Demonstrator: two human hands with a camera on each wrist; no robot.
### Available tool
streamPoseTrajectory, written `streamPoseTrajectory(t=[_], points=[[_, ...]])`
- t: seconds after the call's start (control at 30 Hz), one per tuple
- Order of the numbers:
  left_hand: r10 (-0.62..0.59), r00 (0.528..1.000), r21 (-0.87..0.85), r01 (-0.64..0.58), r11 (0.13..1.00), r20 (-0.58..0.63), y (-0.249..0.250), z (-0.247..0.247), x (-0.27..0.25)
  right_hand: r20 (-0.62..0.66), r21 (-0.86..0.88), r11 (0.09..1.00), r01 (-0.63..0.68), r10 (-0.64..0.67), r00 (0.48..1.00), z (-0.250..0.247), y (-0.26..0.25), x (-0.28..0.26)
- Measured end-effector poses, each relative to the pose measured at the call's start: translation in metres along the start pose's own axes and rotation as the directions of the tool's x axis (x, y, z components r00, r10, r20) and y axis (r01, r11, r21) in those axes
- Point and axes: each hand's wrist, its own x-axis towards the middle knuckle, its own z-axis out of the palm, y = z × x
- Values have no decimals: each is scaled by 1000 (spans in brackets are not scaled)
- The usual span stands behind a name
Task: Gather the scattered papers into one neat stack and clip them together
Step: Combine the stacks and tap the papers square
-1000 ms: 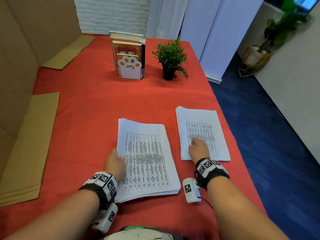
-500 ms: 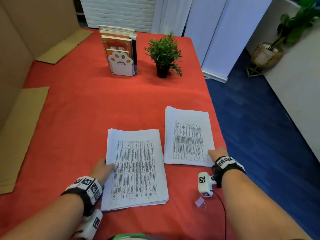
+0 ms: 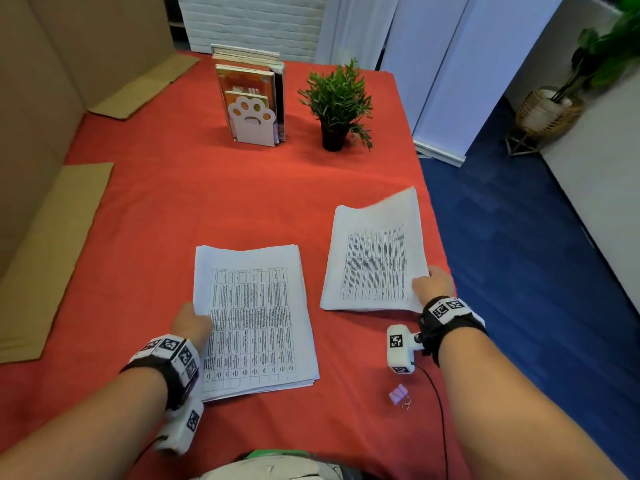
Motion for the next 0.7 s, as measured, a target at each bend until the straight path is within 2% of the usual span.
streamPoseTrajectory(t=[0.07,0.13,0.2,0.33,0.43,0.5,0.57,0.63,0.7], points=[[-19,1000,8,19,1000,15,0,-7,3,-47,120,989,82,-77,996,-1,-11,-11],[-27,998,13,26,1000,53,-3,-11,11,-15,228,965,131,-131,991,8,-23,-26],[-12,996,9,11,1000,87,-6,-13,19,61,320,939,123,-150,987,28,-32,-46],[-29,993,-78,38,996,112,-2,-15,20,236,331,938,102,-187,954,85,-35,-100],[-69,984,-196,100,976,162,-2,-18,21,358,270,961,65,-163,919,118,-24,-133],[-63,983,-169,93,981,175,-3,-17,21,400,201,975,99,-174,900,132,-17,-148],[-15,987,-75,27,997,160,-4,-16,19,447,146,982,119,-173,878,141,-14,-157],[36,988,-26,-32,999,147,-7,-16,16,458,-37,969,244,-201,866,150,-14,-157],[115,985,-43,-110,993,130,-7,-18,12,411,-273,891,363,-234,881,152,-18,-152]])
